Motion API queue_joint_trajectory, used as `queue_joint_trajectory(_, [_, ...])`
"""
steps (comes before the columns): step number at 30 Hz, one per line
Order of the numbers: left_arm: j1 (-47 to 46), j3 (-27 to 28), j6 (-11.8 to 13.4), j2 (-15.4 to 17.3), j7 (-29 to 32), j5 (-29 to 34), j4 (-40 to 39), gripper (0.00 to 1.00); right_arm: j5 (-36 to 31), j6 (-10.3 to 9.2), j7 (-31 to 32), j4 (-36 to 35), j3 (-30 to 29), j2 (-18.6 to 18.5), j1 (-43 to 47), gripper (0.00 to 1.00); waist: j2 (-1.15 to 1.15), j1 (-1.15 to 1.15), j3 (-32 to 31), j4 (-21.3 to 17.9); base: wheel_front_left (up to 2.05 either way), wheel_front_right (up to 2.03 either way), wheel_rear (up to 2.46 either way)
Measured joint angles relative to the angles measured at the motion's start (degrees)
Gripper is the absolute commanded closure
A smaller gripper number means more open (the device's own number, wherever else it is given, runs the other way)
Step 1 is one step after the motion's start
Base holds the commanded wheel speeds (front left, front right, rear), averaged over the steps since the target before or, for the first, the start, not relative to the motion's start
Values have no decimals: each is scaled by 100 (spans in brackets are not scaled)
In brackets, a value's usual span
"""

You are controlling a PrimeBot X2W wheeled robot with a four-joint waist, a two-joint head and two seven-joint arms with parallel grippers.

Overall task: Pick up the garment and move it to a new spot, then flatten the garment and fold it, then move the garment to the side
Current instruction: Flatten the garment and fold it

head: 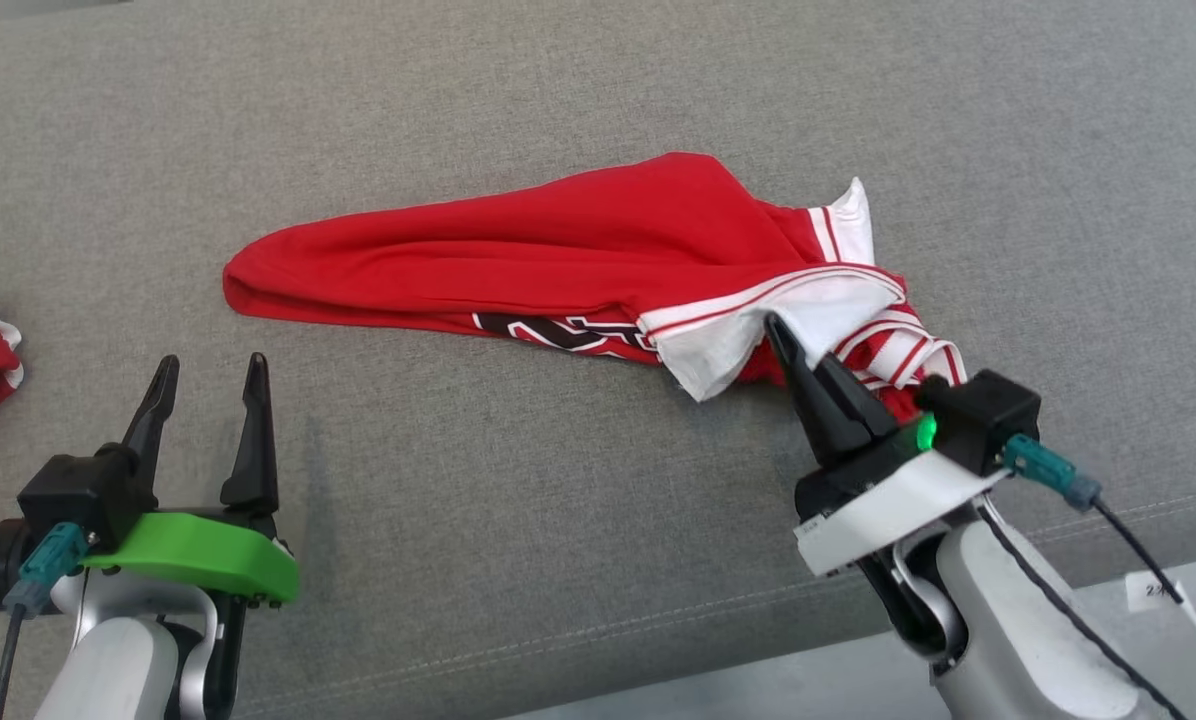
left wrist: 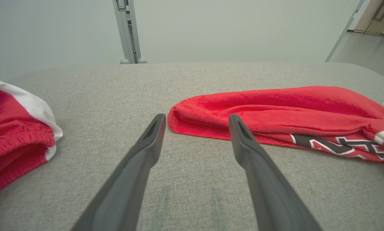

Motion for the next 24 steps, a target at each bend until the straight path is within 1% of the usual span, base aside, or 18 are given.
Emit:
queue_joint_trajectory(3, [-87, -18, -3, -83, 0, -75, 100, 0, 168, 0, 124, -538, 192, -203, -351, 100, 0, 0, -32, -49, 0, 0, 0])
queue_joint_trajectory(7, [-237, -189, -97, -164, 11, -75, 287, 0, 367, 0, 334, -1200, 77, -619, -950, 100, 0, 0, -68, -90, 0, 0, 0])
queue_joint_trajectory(10, [-432, -371, -182, -303, 62, -75, 443, 0, 495, 0, 608, -1501, -73, -921, -1218, 100, 0, 0, -55, -72, 0, 0, 0])
queue_joint_trajectory(14, [-794, -476, -203, -448, 112, -74, 622, 0, 634, 0, 934, -1782, -210, -1222, -1384, 100, 0, 0, -9, -17, 0, 0, 0])
queue_joint_trajectory(19, [-1127, -501, -277, -479, 112, -57, 865, 0, 981, 0, 1207, -2006, -186, -1285, -1479, 100, 0, 0, 72, 0, 0, 0, 0])
queue_joint_trajectory(24, [-1129, -773, -513, -500, 224, -56, 1195, 0, 1268, 0, 1407, -2113, -127, -1308, -1478, 100, 0, 0, 97, -73, 0, 0, 0])
